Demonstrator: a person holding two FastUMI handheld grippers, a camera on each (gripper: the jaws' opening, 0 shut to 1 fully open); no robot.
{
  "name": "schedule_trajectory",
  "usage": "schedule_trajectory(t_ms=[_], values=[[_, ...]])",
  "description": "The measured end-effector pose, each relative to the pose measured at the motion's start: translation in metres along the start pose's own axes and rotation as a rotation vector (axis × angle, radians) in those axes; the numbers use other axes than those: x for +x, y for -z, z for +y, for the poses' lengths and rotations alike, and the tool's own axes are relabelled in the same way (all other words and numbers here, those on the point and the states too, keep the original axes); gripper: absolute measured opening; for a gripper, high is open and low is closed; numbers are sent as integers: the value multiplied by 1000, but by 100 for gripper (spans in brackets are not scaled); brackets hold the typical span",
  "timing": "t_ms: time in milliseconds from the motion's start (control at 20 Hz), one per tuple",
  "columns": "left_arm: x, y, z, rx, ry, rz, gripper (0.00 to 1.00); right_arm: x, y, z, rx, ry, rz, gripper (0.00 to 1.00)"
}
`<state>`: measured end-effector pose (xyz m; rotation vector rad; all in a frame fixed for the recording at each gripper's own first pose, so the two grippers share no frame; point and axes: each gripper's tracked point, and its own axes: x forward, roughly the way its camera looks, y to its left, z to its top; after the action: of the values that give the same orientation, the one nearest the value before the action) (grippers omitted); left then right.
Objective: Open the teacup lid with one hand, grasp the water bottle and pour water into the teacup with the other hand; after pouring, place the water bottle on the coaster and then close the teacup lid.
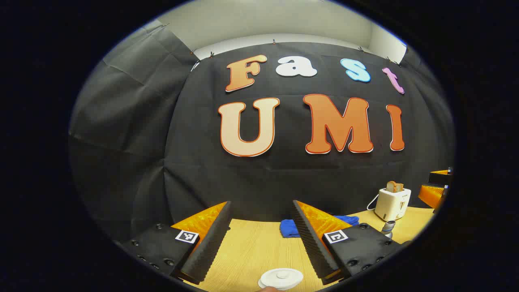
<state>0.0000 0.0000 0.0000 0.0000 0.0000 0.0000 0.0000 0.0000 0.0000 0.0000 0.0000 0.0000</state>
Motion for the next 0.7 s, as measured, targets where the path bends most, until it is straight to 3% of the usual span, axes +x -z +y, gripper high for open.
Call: schedule_trajectory(t_ms=[450,550,700], values=[[-4,-4,4,32,-16,-11,96,-2,-2,2,25,-5,-5,96],[-3,-3,2,30,-8,-13,100,-2,-1,0,16,2,-6,96],[-2,13,-1,41,-1,22,94,-1,5,0,27,2,8,96]])
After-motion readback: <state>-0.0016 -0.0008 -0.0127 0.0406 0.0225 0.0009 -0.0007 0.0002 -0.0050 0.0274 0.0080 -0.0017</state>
